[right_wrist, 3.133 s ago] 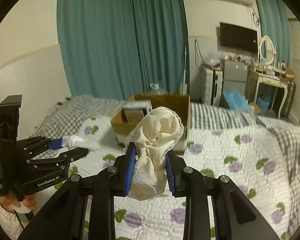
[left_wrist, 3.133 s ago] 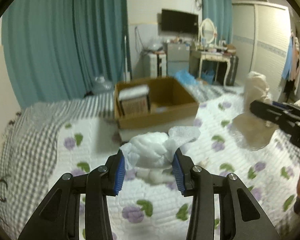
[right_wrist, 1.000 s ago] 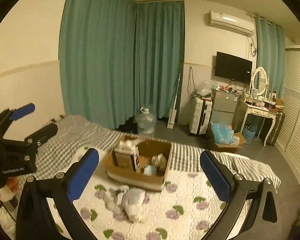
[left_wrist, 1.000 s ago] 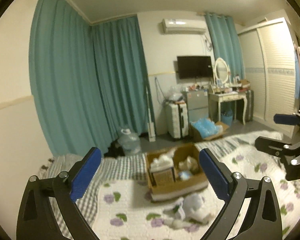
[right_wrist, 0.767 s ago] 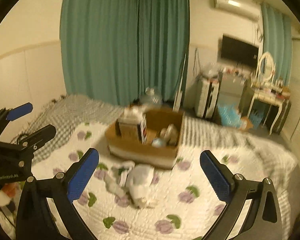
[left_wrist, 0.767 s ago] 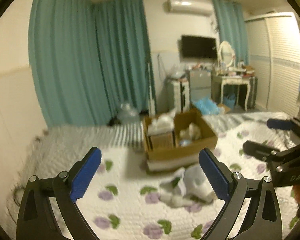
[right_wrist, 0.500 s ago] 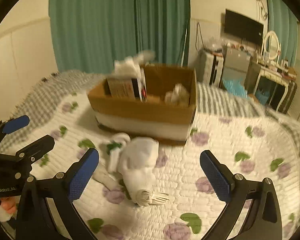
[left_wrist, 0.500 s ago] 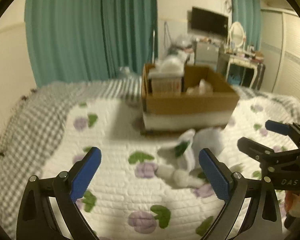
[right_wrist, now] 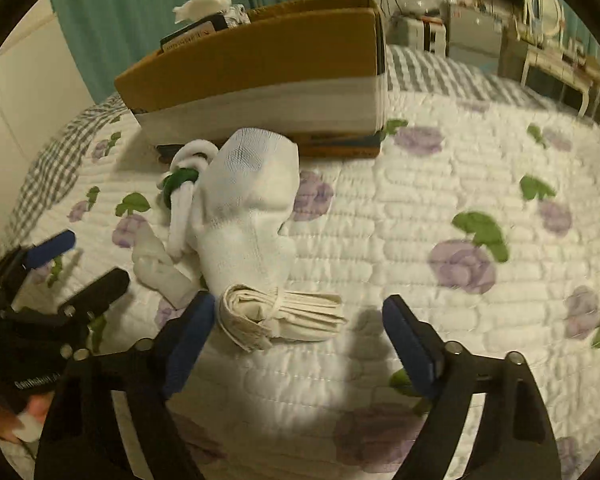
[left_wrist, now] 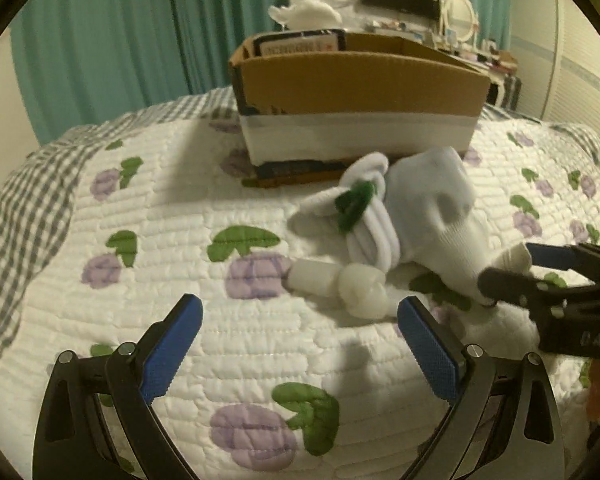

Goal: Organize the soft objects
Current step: 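Grasp the rolled cream strap with the right gripper while the left gripper grasps a small white item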

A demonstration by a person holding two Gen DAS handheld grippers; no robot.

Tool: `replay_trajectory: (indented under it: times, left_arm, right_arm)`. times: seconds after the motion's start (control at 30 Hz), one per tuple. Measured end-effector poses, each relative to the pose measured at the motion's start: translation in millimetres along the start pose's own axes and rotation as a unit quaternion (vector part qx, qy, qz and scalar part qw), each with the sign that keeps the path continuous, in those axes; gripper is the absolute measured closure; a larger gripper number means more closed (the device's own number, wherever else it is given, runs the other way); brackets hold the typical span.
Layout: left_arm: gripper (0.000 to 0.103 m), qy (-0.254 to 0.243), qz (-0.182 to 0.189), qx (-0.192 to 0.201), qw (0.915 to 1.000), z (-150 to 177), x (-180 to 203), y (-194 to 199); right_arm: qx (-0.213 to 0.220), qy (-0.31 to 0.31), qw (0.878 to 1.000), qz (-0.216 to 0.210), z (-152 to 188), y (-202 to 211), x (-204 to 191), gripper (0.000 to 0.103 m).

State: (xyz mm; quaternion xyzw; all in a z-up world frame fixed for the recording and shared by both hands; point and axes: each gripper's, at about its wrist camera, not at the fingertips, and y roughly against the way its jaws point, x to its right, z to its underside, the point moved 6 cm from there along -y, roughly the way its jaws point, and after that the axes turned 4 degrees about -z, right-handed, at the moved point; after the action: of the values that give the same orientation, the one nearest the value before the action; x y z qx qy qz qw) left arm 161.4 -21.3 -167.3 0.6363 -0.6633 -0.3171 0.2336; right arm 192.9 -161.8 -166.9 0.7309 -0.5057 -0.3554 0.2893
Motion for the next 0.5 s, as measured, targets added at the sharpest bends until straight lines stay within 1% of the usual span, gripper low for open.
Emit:
replay_trajectory:
  times: [0.03,0.07,0.1,0.13,0.27,0.3,0.4,0.43,0.5]
  left_arm:
    - [0.003,-0.001,-0.001,-0.001,1.0000,1,0,-1]
    - [0.003,-0.003,0.000,-0.002,1.0000,2,1,-1]
    - [0.003,-0.003,0.003,-0.004,1.0000,2,-1,-3]
    - [0.003,-0.004,0.005,-0.005,1.0000,2,-1,-3]
    - [0.004,-0.015,0.008,0.002,0.9999,3,1,0]
    - [0.004,-0.017,0.012,0.003,0.9998,3,4,0]
    - [0.004,-0.018,0.025,-0.003,0.9995,1,10,-5]
    - [0.004,-0.019,0.025,-0.004,0.9995,0,12,-7]
    - [0.005,-0.020,0.023,-0.011,0.9995,-3,15,-15]
  right_arm:
    - [-0.002,-0.004,1.000,-0.006,1,0,0,0.035]
    - [-0.004,-0.007,1.000,-0.017,2,-1,-1,0.045]
    - [-0.006,-0.011,1.000,-0.028,3,-1,-2,0.045]
    - [-0.005,-0.012,0.999,-0.030,3,1,-2,0.045]
    - [0.020,-0.013,0.999,-0.026,-1,18,-1,0.046]
    - [0.028,-0.014,0.999,-0.020,-3,23,1,0.046]
    - [0.050,-0.004,0.999,0.019,-9,38,9,0.046]
    - [0.054,-0.006,0.998,0.022,-11,41,12,0.046]
    - [0.056,-0.016,0.998,0.016,-15,44,17,0.046]
